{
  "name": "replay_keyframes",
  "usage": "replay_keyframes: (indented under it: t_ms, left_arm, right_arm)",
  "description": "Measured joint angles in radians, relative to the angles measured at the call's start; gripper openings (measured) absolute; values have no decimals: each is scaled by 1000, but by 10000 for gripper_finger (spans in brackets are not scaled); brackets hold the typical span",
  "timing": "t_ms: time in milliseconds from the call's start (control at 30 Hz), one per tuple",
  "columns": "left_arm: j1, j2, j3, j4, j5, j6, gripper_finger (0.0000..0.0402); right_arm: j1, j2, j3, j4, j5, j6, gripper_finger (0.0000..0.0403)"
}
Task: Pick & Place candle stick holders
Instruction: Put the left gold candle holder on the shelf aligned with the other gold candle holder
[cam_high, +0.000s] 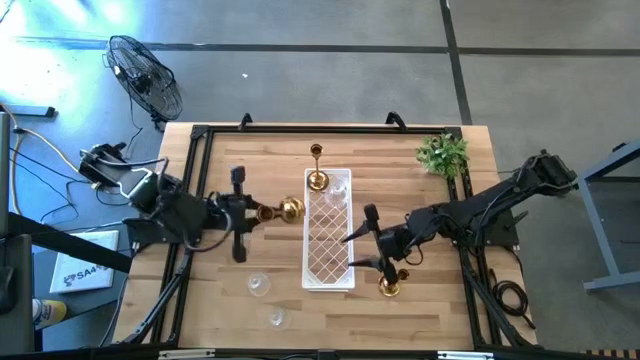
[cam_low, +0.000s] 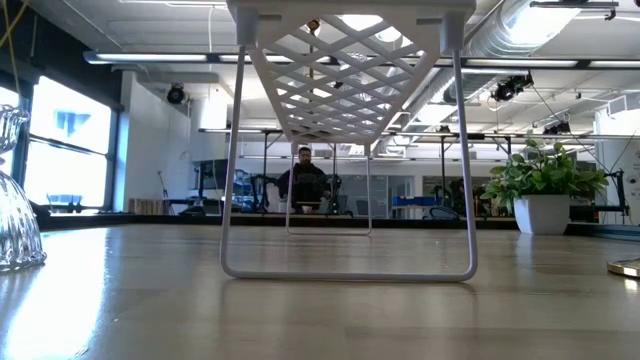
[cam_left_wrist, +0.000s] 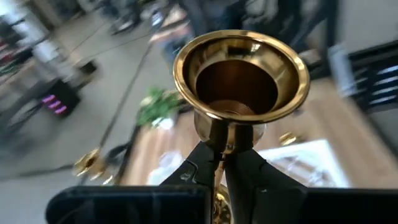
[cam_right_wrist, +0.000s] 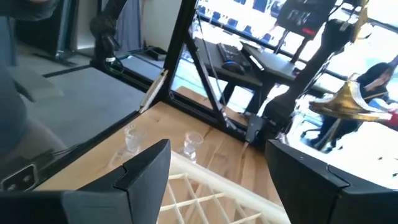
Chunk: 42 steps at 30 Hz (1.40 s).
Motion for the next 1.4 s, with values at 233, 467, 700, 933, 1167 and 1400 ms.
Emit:
replay_keyframes:
  t_ms: [233, 467, 700, 933, 1167, 1400]
  left_arm:
    - [1, -6, -33, 101, 97, 14, 10]
    - [119, -5, -123, 252, 298, 38, 10]
    - [364, -5, -142, 272, 565, -57, 10]
    - [548, 35, -169, 298, 757, -115, 10]
    - [602, 39, -326, 445, 844, -143, 10]
    - [602, 32, -388, 497, 887, -156, 10]
  right_arm:
    - [36, 0, 0, 13, 66, -13, 257]
    - [40, 0, 0, 22, 77, -12, 257]
    - [40, 0, 0, 21, 77, 6, 257]
    - [40, 0, 0, 19, 83, -1, 257]
    - [45, 0, -1, -22, 94, -5, 257]
    - [71, 0, -1, -22, 151, -11, 257]
